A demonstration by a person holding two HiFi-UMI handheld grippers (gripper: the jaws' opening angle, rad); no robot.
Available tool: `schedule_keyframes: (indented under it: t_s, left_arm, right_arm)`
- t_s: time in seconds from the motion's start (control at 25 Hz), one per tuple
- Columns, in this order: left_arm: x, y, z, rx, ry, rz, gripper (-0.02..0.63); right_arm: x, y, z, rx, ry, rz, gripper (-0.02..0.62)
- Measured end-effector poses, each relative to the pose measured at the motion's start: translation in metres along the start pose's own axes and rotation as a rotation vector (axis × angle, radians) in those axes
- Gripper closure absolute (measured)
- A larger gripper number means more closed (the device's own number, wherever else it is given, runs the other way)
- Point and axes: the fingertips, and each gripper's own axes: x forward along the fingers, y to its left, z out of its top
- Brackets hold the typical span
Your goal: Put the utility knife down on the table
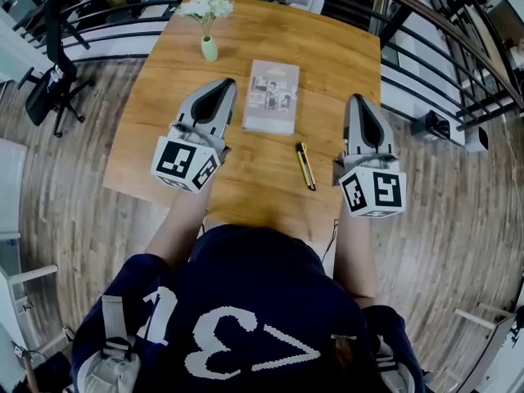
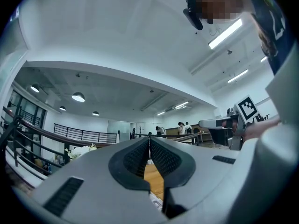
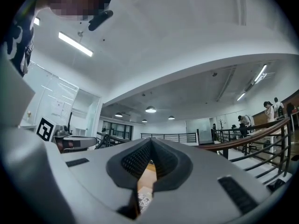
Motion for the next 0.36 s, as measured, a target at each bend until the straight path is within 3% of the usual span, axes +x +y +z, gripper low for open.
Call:
schedule_keyframes:
  t_s: [0.16,0.36]
  left_arm:
    - [0.002,-0.004,-0.001,0.001,0.002,-0.007,0.588]
    - [0.003,-0.012,0.004,0.065,0.004,-0.016,0.588]
  right_arm:
    - [0.0,-0.002,0.002,0.007,-0.006,-0.004,0.572]
    - [-0.002,0.0,0.006,-0.006,-0.017,0.008,0.571]
